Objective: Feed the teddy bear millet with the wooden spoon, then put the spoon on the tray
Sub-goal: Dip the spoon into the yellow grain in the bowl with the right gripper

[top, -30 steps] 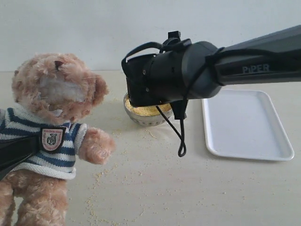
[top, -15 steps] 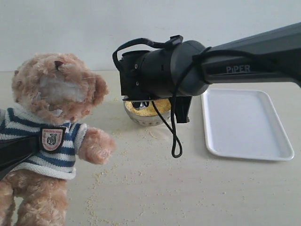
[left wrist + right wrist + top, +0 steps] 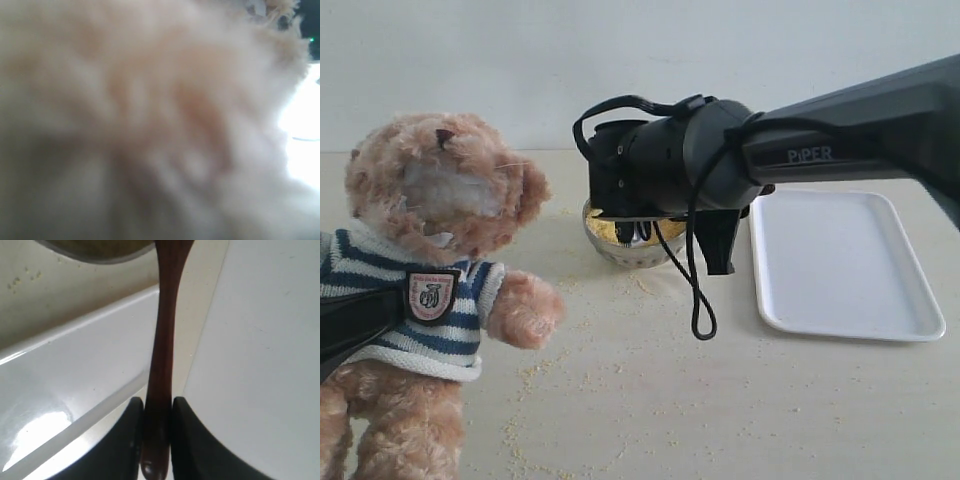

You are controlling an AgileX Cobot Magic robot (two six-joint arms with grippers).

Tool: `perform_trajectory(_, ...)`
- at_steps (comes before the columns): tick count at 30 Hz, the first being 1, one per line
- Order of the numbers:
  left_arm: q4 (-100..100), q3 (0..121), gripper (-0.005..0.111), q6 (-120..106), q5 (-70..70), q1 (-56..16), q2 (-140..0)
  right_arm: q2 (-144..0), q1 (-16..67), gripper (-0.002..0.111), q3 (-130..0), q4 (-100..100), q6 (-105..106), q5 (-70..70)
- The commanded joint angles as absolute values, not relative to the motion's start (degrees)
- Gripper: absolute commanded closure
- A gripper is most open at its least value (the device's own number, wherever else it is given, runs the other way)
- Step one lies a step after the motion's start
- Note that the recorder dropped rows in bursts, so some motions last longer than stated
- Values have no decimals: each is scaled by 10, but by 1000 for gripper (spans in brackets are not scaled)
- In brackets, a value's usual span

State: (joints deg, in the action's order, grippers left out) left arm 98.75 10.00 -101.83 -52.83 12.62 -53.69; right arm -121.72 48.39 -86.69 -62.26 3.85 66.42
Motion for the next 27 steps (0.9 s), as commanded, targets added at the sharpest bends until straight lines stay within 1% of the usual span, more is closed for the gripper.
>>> perform_trajectory(1, 999, 100, 102, -1016, -537, 128, -538, -1228, 480, 108, -868, -625, 44, 664)
perform_trajectory(14, 999, 100, 102, -1016, -537, 128, -538, -1231, 480, 108, -868, -569, 76, 658)
perform_trajectory(27, 999, 100, 102, -1016, -537, 128, -538, -1231, 480, 108, -868, -574, 45, 651)
